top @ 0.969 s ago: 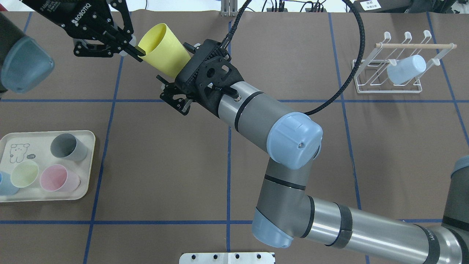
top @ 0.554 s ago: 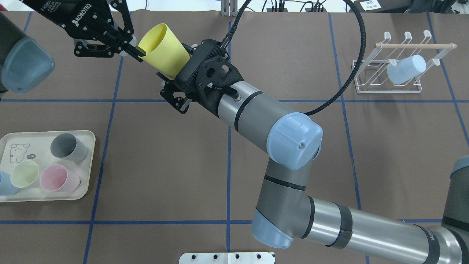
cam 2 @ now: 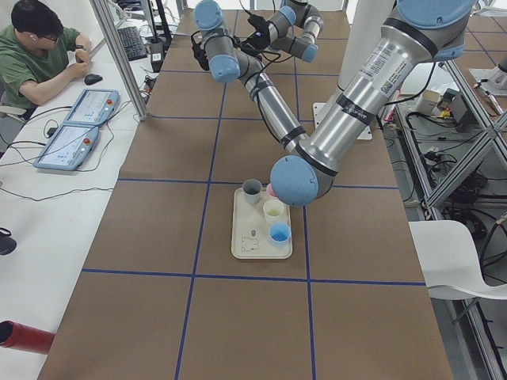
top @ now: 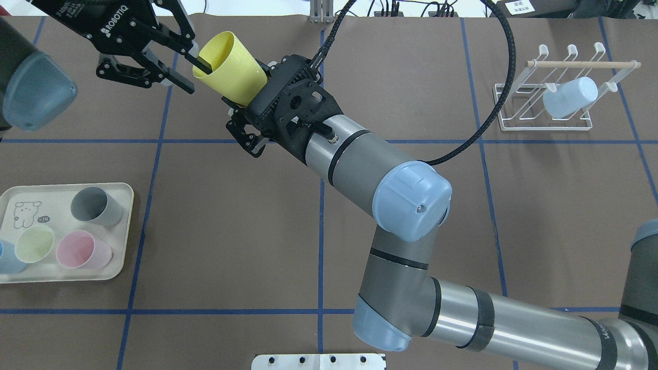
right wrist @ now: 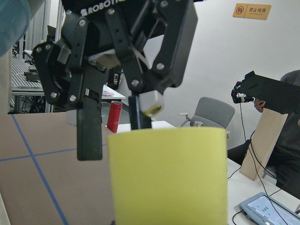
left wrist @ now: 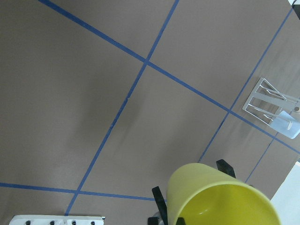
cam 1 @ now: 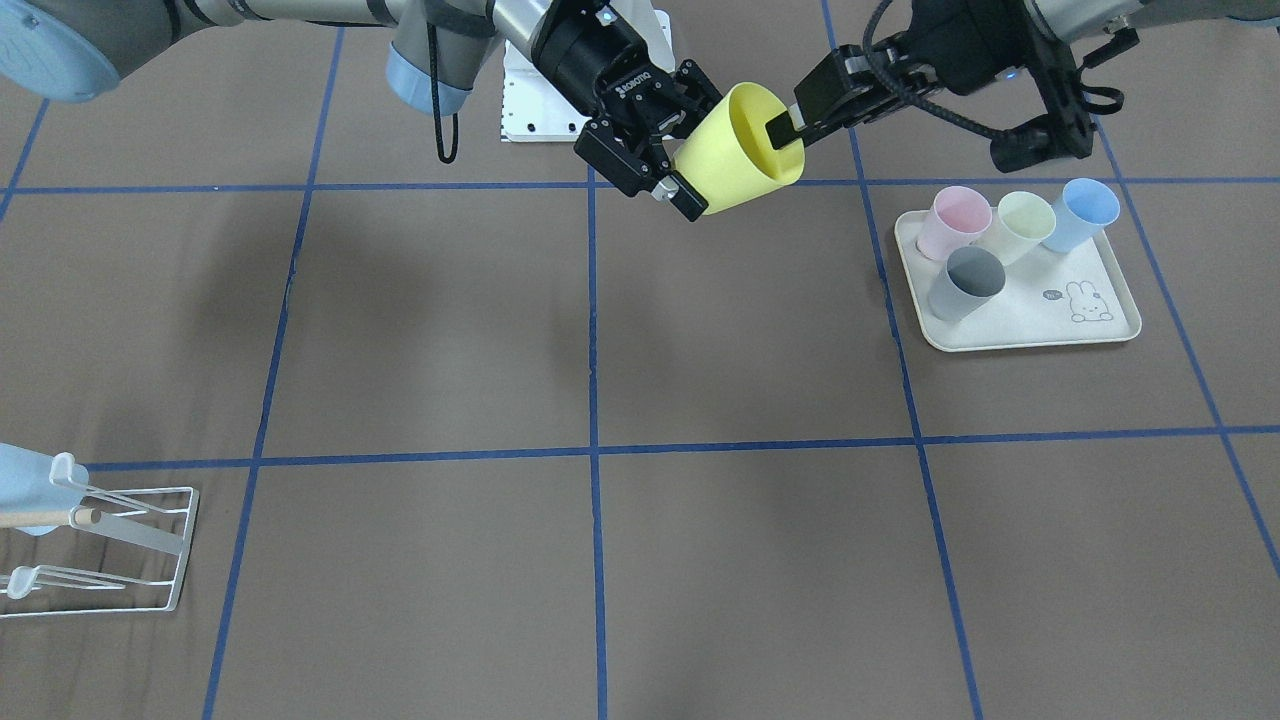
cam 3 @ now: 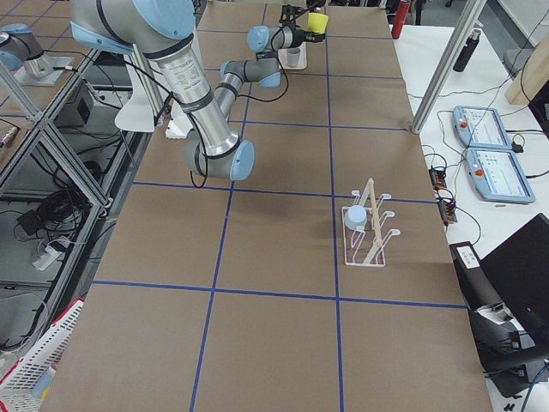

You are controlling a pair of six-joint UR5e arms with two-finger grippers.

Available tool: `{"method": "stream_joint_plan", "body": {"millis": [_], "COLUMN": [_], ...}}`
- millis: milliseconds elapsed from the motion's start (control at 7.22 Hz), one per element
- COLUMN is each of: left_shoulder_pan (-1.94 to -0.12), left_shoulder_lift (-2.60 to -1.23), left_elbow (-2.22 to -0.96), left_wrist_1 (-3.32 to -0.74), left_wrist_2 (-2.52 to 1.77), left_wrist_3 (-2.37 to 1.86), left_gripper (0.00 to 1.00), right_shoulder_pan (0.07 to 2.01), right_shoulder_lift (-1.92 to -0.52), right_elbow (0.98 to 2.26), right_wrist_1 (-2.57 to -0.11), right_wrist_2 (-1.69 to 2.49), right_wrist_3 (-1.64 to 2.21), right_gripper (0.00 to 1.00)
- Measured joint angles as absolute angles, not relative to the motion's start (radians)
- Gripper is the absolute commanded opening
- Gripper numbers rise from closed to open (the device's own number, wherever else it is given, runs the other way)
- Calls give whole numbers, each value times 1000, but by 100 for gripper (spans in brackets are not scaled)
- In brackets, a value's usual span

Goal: Transfer IKEA cup to right arm and place on rack

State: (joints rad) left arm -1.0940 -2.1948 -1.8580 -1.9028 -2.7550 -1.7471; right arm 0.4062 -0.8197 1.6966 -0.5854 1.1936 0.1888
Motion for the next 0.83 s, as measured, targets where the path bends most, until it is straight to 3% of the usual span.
{"method": "stream_joint_plan", "body": {"millis": [415,831], "left_shoulder_pan": [-1129,-1167], "left_shoulder_lift": [-2188,-2100], "left_elbow": [-1859,-1861], "left_wrist_1": [-1913,-1910], "left_wrist_2": [-2754,-2696], "left_wrist_3": [-1705,-1512], "left_gripper": [100,100], "right_shoulder_pan": [407,445], "right_shoulder_lift": [-832,-841], "right_elbow": [1710,1865], "right_wrist_1": [-621,-1009], "right_wrist_2": [1195,1199], "right_wrist_3": [183,180], "right_gripper": [46,42]}}
